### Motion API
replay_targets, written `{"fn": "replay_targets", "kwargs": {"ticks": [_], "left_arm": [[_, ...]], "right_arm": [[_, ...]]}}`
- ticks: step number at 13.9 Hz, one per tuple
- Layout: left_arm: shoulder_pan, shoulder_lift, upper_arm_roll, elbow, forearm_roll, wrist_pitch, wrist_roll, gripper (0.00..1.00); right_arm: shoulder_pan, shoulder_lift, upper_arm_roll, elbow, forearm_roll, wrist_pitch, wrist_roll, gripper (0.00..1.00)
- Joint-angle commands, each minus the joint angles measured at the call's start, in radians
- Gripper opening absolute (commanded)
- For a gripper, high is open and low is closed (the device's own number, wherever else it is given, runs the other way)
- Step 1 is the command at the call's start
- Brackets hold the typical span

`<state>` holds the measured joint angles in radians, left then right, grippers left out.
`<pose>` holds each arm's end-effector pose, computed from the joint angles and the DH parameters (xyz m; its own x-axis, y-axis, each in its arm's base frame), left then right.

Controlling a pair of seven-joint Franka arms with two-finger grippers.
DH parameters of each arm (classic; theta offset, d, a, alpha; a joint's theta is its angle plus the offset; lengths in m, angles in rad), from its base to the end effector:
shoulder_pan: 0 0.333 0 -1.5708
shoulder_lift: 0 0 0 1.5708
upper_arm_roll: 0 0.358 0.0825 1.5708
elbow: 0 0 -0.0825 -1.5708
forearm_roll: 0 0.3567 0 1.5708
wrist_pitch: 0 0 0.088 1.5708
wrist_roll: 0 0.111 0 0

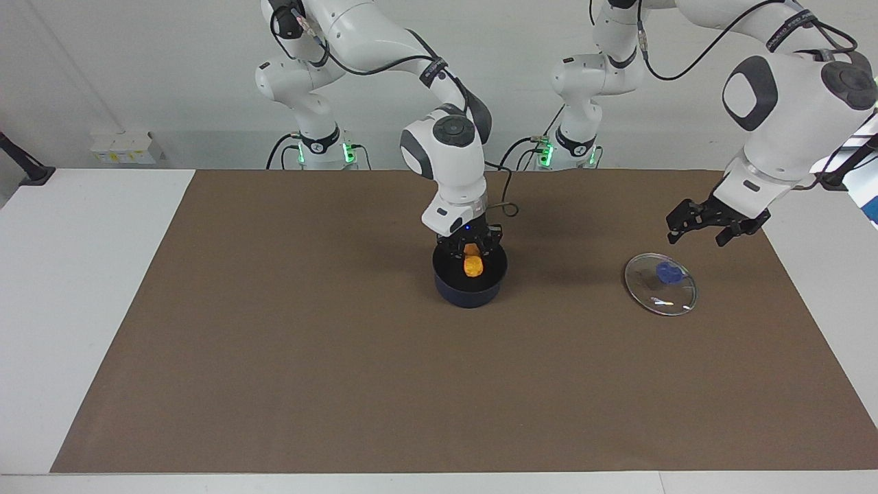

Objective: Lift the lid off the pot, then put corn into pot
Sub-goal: 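Lower the corn into the pot and open the right gripper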

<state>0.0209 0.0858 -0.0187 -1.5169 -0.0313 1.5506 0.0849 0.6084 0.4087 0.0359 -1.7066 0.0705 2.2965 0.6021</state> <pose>0.5541 -0.0018 0.6383 0.9953 -0.0832 -0.0491 -0.0814 -0.9960 0.0372 0.5385 0.4027 0.4214 0.9944 -0.0126 0.1048 0.0046 -0.9867 -0.1624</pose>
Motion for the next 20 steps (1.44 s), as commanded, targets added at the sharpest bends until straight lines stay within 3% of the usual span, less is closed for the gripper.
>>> {"fn": "replay_targets", "kwargs": {"ticks": [1, 3, 5, 7, 10, 11, 13, 20], "left_arm": [[-0.004, -0.05, 0.002, -0.028, 0.002, -0.067, -0.022, 1.0], [-0.009, -0.09, 0.0, -0.094, 0.005, -0.037, -0.008, 1.0], [-0.013, -0.092, -0.003, -0.092, 0.008, -0.043, -0.004, 1.0], [-0.013, -0.092, -0.004, -0.069, 0.01, -0.041, 0.007, 1.0], [-0.013, -0.092, -0.006, -0.042, 0.004, -0.066, 0.01, 1.0], [-0.015, -0.095, -0.006, -0.051, 0.002, -0.066, 0.009, 1.0], [-0.013, -0.098, -0.006, -0.046, 0.001, -0.058, 0.0, 1.0], [-0.002, -0.098, 0.006, -0.046, 0.005, -0.061, 0.003, 1.0]], "right_arm": [[-0.007, 0.016, 0.002, 0.01, -0.009, 0.02, 0.019, 0.04], [-0.009, 0.031, 0.002, 0.005, -0.003, 0.012, 0.016, 0.05], [-0.007, 0.033, 0.002, -0.005, -0.006, 0.02, 0.013, 0.07], [-0.009, 0.039, 0.002, -0.005, -0.006, 0.029, 0.01, 0.17], [-0.009, 0.039, 0.002, -0.007, 0.003, 0.035, 0.011, 0.45], [-0.009, 0.039, 0.002, -0.007, 0.009, 0.035, 0.013, 0.61], [-0.009, 0.039, 0.004, -0.007, 0.009, 0.035, 0.015, 0.71], [0.007, 0.036, 0.002, 0.002, 0.014, 0.031, 0.05, 0.77]]}}
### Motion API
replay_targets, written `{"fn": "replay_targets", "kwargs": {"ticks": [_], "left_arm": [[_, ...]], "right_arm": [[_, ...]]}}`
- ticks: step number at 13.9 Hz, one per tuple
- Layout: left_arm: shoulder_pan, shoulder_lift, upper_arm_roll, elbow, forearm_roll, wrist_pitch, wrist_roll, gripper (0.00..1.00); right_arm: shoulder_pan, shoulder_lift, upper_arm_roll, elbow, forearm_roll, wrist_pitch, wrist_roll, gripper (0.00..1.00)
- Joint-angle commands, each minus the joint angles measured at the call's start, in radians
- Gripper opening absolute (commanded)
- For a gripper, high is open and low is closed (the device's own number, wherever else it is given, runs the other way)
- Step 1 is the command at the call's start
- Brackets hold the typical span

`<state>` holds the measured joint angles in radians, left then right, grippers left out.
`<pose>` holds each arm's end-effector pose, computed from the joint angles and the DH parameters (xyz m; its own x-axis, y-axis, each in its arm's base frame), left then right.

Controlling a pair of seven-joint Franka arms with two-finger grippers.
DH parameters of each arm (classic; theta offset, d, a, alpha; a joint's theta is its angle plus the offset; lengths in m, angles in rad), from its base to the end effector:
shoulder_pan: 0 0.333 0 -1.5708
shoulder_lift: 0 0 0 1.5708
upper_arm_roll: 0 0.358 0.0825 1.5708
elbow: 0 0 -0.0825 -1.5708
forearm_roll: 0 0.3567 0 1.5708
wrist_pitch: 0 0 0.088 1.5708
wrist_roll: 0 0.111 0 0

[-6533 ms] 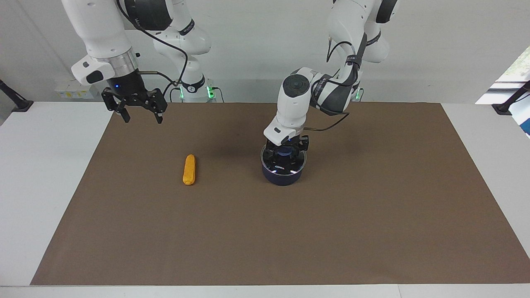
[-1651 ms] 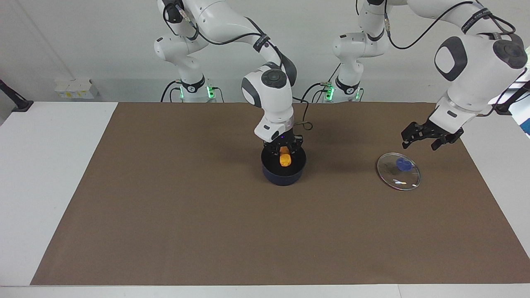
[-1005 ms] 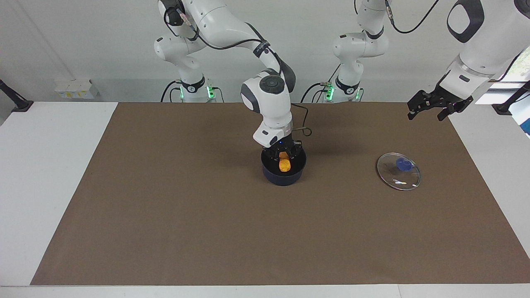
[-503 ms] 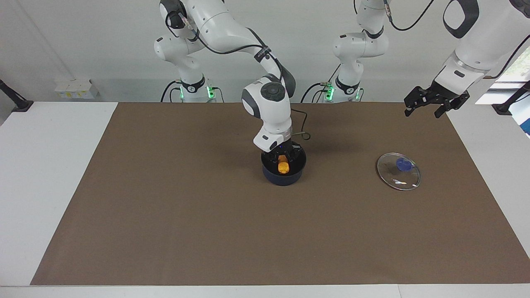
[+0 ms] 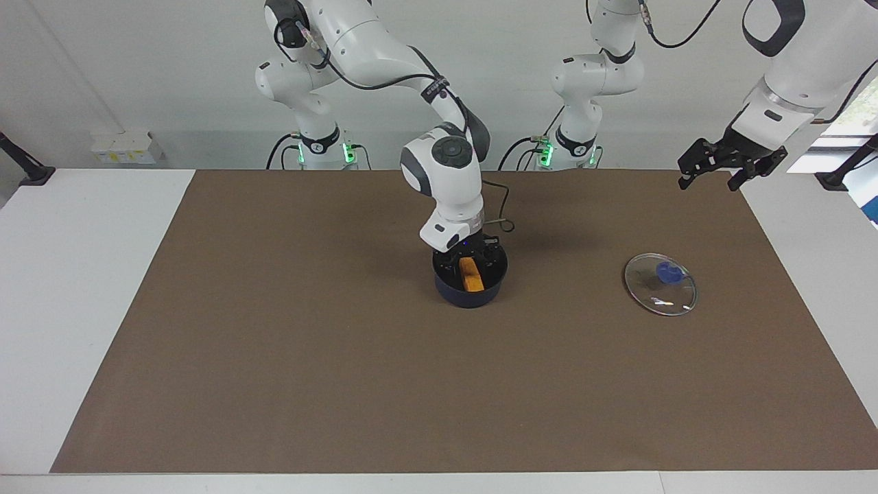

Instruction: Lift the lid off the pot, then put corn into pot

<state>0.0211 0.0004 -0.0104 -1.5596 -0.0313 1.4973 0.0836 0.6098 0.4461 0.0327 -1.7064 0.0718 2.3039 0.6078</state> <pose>0.5193 0.0019 0.6611 0.9954 -0.0751 -0.0598 -0.0730 -0.9967 0.0364 0.5420 0.4040 0.3971 0.9966 -0.0194 0.0800 -0.0076 -0.9893 -0.1458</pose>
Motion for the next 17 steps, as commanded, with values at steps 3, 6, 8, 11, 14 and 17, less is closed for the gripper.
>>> {"fn": "replay_targets", "kwargs": {"ticks": [3, 6, 8, 11, 14, 17], "left_arm": [[-0.003, -0.013, -0.002, -0.005, 0.005, -0.008, 0.004, 1.0], [0.003, -0.013, 0.0, -0.004, 0.005, -0.008, 0.004, 1.0], [0.002, -0.013, -0.002, -0.004, 0.005, -0.008, 0.004, 1.0], [0.002, -0.013, -0.002, -0.005, 0.005, -0.008, 0.004, 1.0], [0.003, -0.013, -0.002, -0.004, 0.005, -0.008, 0.004, 1.0], [0.002, -0.013, -0.002, -0.005, 0.005, -0.006, 0.004, 1.0]], "right_arm": [[0.008, -0.009, 0.006, 0.007, 0.0, 0.025, 0.078, 1.0], [0.005, -0.055, 0.003, 0.014, 0.0, 0.005, 0.078, 1.0], [-0.005, -0.113, -0.005, 0.007, -0.004, -0.035, 0.076, 1.0], [-0.06, -0.2, -0.011, -0.015, -0.009, -0.103, 0.061, 1.0], [-0.126, -0.286, -0.011, -0.053, -0.056, -0.142, 0.05, 1.0], [-0.218, -0.355, -0.01, -0.055, -0.072, -0.216, -0.043, 1.0]]}}
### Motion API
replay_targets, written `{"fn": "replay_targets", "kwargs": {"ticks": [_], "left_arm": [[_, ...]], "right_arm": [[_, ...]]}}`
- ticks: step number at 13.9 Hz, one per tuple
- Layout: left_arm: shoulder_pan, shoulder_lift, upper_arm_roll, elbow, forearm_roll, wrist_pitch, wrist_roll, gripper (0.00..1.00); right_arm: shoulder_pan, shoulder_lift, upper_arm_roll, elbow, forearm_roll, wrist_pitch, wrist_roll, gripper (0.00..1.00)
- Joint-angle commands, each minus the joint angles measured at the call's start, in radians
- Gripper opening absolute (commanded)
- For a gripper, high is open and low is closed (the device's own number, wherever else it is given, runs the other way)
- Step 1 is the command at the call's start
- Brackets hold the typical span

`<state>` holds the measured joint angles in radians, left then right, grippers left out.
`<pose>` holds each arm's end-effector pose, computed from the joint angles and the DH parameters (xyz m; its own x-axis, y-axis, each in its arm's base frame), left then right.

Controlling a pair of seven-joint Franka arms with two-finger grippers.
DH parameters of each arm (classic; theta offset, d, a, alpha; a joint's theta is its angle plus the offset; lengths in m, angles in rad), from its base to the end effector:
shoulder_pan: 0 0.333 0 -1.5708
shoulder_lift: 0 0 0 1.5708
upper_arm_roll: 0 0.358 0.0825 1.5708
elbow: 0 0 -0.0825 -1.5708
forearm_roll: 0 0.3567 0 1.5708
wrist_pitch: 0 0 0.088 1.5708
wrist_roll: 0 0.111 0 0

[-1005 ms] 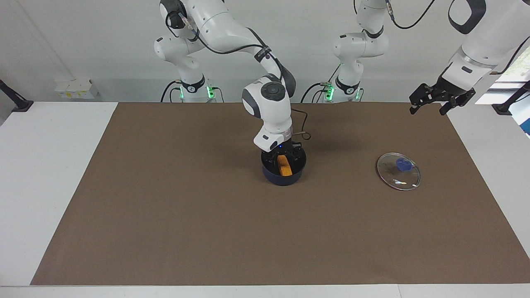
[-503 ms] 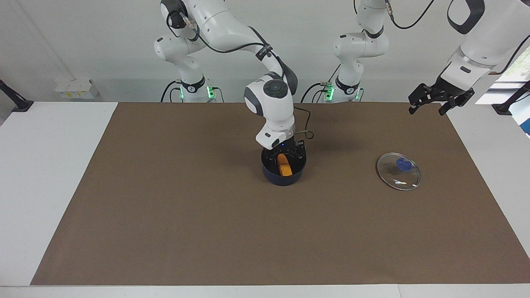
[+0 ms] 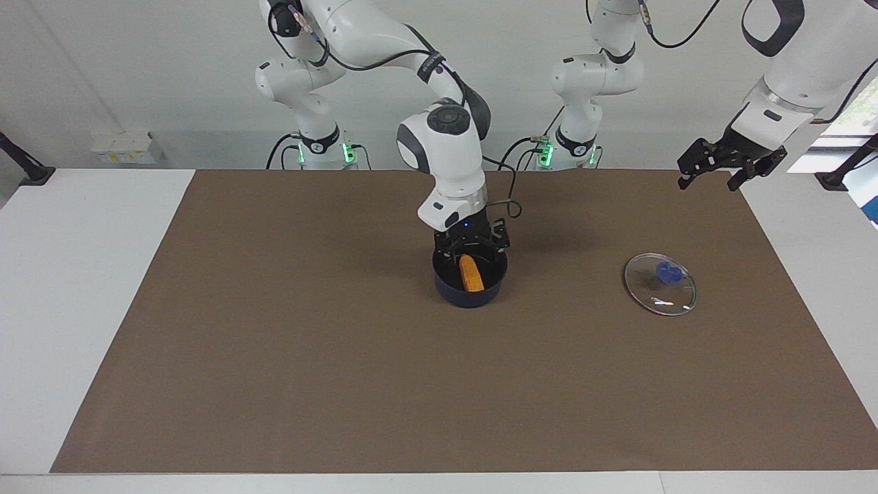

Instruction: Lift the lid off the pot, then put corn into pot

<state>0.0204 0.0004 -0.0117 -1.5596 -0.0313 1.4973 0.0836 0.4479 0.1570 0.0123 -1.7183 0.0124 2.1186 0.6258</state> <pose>0.5193 0.0009 0.6611 0.9952 -0.0771 -0.0598 -0.0750 -0.9965 0.0364 0.5507 0.2730 0.5589 0.9654 -0.1815 0.1872 -0.1541 -0.9763 -0.1522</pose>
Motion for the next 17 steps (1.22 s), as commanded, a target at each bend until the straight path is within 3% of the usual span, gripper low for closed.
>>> {"fn": "replay_targets", "kwargs": {"ticks": [1, 7, 10, 17], "left_arm": [[0.003, -0.013, -0.001, -0.004, 0.005, -0.006, 0.004, 1.0], [0.003, -0.013, -0.001, -0.004, 0.005, -0.008, 0.004, 1.0], [0.003, -0.013, -0.001, -0.004, 0.005, -0.008, 0.004, 1.0], [0.003, -0.013, -0.001, -0.004, 0.005, -0.006, 0.004, 1.0]], "right_arm": [[-0.087, -0.092, 0.011, -0.043, -0.012, -0.064, -0.105, 1.0], [-0.27, -0.211, 0.009, -0.023, -0.011, -0.241, -0.335, 1.0], [-0.311, -0.243, 0.008, 0.002, -0.011, -0.339, -0.409, 1.0], [-0.373, -0.245, -0.005, 0.051, 0.007, -0.419, -0.495, 1.0]]}}
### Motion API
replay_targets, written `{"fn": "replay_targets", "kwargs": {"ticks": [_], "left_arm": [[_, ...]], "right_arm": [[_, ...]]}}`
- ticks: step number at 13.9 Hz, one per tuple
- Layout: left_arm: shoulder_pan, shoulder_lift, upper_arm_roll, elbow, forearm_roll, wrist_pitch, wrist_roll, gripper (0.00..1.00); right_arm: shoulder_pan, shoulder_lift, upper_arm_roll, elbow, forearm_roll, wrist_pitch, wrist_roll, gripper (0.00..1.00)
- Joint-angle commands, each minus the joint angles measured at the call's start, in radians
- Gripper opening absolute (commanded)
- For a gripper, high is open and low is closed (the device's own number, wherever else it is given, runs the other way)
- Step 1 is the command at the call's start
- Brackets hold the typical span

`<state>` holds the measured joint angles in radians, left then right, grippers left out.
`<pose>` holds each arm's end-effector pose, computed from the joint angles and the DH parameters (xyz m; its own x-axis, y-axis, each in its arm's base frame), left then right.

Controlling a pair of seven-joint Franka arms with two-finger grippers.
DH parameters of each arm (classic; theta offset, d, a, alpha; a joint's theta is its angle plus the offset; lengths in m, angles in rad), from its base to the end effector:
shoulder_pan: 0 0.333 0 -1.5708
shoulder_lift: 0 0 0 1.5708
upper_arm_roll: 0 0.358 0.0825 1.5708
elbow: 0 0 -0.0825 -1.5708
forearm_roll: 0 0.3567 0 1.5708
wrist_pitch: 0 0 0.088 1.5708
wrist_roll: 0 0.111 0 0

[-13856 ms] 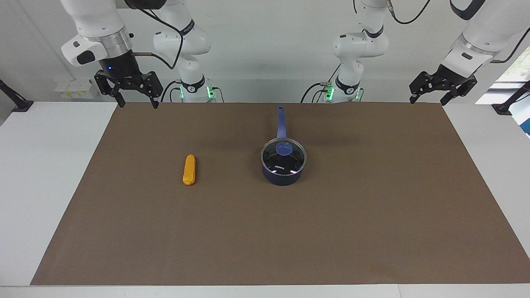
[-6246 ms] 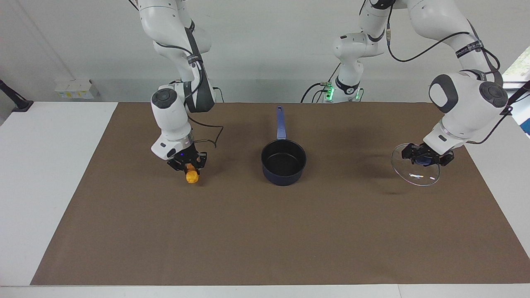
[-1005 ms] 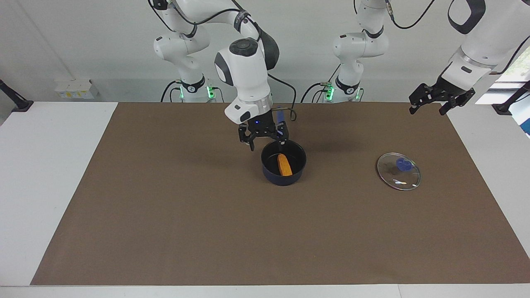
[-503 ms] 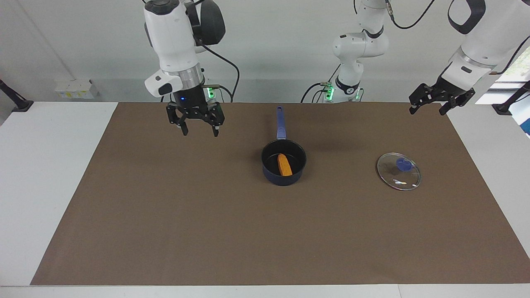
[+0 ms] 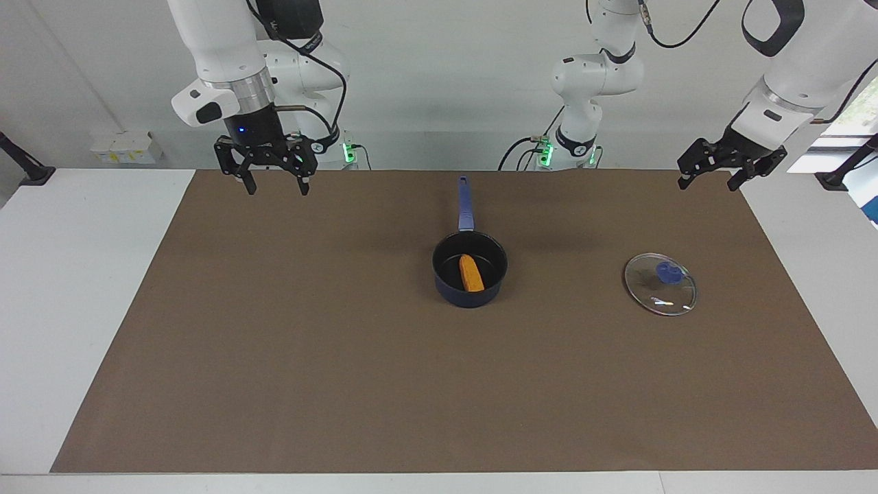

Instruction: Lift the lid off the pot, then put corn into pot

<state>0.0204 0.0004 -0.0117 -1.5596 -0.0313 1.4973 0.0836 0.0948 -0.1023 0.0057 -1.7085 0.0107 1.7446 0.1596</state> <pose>0.5193 0.0009 0.6611 0.9952 -0.0771 -0.0598 -0.0750 -0.9965 0.0364 0.5047 0.0521 0.6696 0.9890 -0.0618 0.1346 -0.0580 -0.9978 -0.0319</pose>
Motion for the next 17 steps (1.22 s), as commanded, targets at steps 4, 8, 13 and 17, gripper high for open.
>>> {"fn": "replay_targets", "kwargs": {"ticks": [4, 8, 13, 17], "left_arm": [[0.003, -0.013, -0.001, -0.004, 0.005, -0.006, 0.004, 1.0], [0.003, -0.013, -0.001, -0.005, 0.005, -0.008, 0.004, 1.0], [0.003, -0.013, -0.001, -0.004, 0.005, -0.006, 0.004, 1.0], [0.003, -0.013, -0.001, -0.004, 0.005, -0.008, 0.004, 1.0]], "right_arm": [[-0.029, 0.064, -0.015, 0.13, 0.009, -0.115, -0.067, 1.0], [-0.03, 0.069, -0.016, 0.13, 0.003, -0.116, -0.12, 1.0], [-0.03, 0.067, -0.032, 0.13, 0.011, -0.116, -0.121, 1.0], [-0.029, 0.064, -0.036, 0.125, 0.011, -0.116, -0.184, 1.0]]}}
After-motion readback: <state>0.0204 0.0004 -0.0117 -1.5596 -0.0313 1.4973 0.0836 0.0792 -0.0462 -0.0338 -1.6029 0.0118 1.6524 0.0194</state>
